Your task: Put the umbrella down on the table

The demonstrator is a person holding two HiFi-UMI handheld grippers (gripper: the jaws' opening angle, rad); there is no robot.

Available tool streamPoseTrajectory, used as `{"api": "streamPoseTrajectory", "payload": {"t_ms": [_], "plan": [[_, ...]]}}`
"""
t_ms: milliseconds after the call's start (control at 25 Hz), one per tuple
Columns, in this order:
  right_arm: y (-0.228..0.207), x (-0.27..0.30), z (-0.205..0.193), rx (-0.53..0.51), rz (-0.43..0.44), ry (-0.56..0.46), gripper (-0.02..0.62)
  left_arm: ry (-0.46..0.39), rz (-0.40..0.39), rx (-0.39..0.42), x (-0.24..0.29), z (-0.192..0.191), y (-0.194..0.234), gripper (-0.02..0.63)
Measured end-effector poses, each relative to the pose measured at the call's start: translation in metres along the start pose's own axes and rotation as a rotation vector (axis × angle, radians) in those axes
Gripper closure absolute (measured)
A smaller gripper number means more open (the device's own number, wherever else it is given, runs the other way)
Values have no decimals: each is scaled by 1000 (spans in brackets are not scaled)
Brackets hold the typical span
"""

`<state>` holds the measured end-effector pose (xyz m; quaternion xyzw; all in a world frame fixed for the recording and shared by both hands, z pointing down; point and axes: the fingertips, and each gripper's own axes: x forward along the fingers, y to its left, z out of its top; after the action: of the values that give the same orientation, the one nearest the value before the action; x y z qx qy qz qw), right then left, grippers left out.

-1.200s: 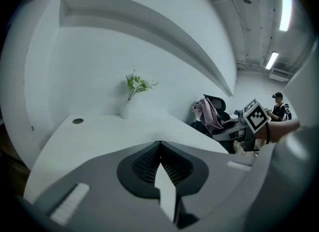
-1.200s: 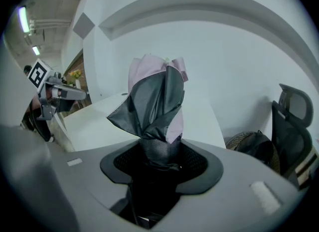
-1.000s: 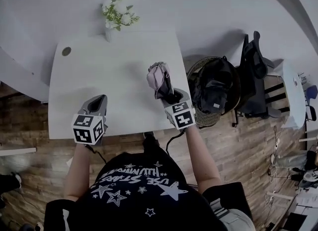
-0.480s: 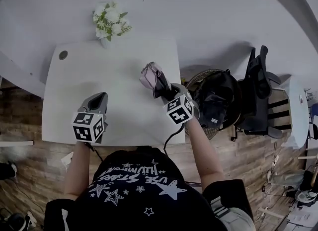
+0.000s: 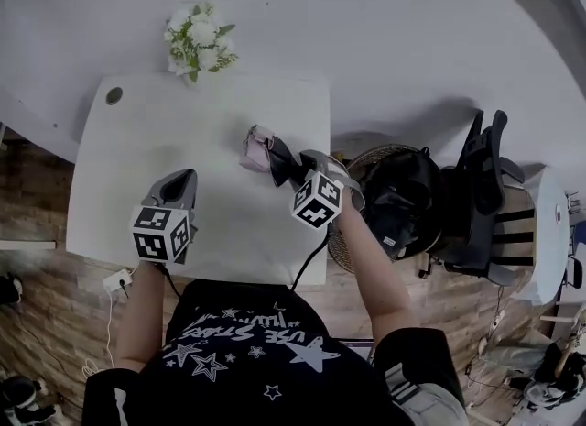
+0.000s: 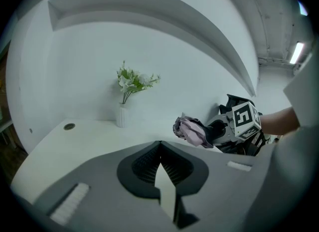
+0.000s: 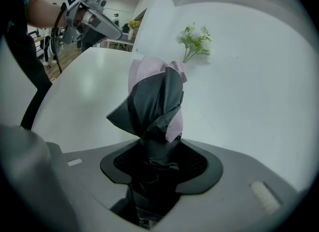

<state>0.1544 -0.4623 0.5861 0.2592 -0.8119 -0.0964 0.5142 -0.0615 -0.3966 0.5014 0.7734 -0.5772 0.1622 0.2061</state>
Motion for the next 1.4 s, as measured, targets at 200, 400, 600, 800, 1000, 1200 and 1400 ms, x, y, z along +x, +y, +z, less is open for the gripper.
{"api": "streamPoseTrajectory", "payload": {"t_ms": [200,400,600,800,1000,1200,1400], "plan": [[-1,20,-4,-118,47,22,362,29,16,-11,12,-6,-1,603],[5,33,-15,-188,118,57,362,54,23,-21,25,-11,1,603],[9,42,-26,-231,166,94,362,70,22,-30,35,-15,1,603],[5,50,-35,-245,171,113,362,89,20,-35,41,-21,0,603],[5,51,-34,-246,182,101,360,106,18,-37,43,-25,0,603],[5,50,-35,-241,168,103,362,115,18,-46,41,-29,0,603],[4,51,-35,-226,164,95,356,117,20,-52,38,-33,0,603]]}}
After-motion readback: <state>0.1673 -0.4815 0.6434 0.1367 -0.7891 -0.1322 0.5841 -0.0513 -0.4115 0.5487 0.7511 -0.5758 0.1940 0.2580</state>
